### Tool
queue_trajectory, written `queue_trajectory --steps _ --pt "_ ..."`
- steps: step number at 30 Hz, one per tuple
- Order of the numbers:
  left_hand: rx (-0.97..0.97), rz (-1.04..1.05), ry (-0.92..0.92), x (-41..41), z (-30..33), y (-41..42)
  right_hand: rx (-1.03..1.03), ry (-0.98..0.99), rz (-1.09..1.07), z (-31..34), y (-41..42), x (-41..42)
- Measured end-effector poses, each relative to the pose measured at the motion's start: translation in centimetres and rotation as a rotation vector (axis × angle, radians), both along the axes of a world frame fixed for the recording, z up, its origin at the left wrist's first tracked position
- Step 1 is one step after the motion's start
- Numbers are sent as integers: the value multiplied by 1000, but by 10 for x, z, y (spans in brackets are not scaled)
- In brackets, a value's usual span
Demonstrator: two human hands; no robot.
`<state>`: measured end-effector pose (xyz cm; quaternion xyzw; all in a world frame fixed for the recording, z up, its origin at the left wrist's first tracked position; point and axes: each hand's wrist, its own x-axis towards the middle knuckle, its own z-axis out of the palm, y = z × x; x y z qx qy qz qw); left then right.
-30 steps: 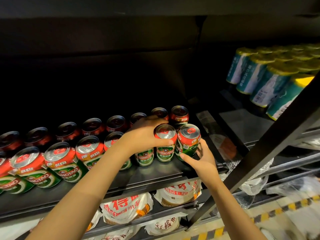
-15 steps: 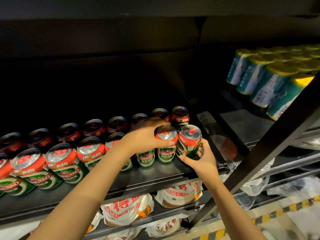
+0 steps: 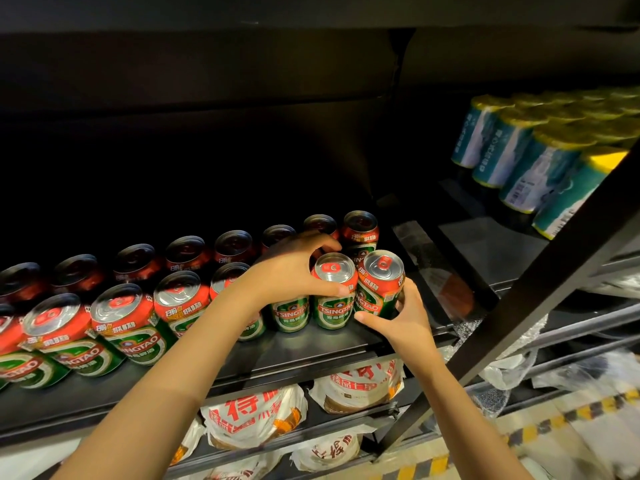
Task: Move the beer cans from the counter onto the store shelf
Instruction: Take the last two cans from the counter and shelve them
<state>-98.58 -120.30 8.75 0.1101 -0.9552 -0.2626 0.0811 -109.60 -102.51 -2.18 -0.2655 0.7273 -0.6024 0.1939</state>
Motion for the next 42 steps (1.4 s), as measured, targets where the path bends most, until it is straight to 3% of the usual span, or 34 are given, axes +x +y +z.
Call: queue_trajectory --steps 18,42 --pt "88 -17 13 0 -2 -4 12 -4 51 0 10 -3" --pt "4 -20 -28 2 1 2 15 -8 86 1 14 -1"
